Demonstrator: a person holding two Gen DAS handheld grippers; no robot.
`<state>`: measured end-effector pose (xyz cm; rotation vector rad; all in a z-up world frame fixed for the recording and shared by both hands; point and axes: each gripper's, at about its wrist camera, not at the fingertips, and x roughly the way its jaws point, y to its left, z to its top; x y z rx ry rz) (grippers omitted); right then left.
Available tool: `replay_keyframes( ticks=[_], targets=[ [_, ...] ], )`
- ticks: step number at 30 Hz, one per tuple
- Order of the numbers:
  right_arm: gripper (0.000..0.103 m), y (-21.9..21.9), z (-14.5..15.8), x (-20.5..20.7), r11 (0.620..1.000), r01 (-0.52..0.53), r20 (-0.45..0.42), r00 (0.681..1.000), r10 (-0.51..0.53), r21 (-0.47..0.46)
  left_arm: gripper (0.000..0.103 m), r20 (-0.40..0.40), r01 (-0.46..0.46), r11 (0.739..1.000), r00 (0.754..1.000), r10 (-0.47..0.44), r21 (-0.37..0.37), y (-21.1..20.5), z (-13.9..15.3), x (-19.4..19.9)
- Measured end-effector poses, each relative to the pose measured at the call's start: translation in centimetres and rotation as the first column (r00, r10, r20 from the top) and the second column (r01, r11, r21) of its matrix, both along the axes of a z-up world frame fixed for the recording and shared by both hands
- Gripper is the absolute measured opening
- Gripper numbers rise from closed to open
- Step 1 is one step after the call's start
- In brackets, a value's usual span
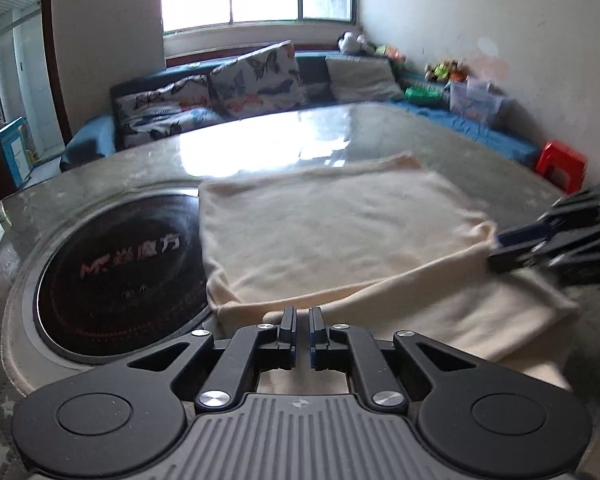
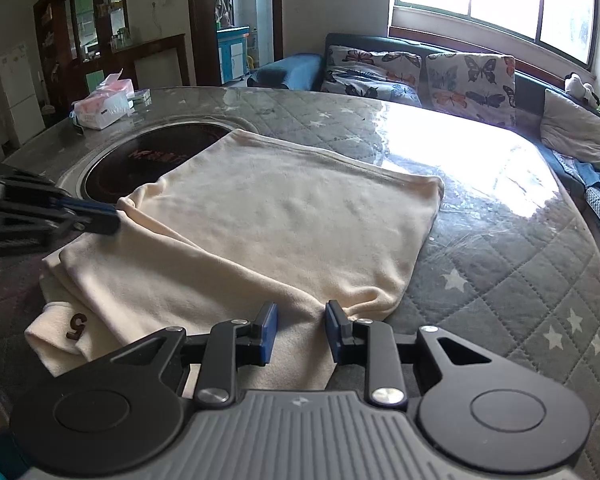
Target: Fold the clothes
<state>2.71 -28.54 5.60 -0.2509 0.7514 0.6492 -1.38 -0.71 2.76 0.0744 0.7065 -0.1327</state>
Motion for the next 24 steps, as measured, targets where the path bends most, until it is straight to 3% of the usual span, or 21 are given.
replay_keyframes(
  ticks=[5, 10, 17, 24],
  targets=[
    [0.026, -0.2, 1.4, -1.8, 0.998, -0.053, 0.021, 0.998, 0.054, -0.013, 0.007, -0.002, 0.016, 1.000, 1.000, -0.016, 0.022, 0.1, -0.7, -0.2],
    [0.025, 0.4, 0.5, -4.2, 0.990, -0.131, -0.001, 0.991, 0.131, -0.049, 0.008, 0.007, 0.023, 0.999, 1.000, -0.023, 0.039, 0.1, -0.6, -0.7],
    [0.025, 0.2, 1.3, -6.4, 0.987, -0.149, 0.057, 0.987, 0.153, -0.061, 0.009, 0.031, 0.059, 0.996, 0.998, -0.061, 0.065, 0.2, 0.1, -3.1],
    [0.025, 0.2, 0.4, -6.9, 0.984, -0.157, 0.044, 0.986, 0.162, -0.085, 0.015, 0.030, 0.085, 0.989, 0.996, -0.089, 0.117, 0.0, -0.2, -4.8]
  ],
)
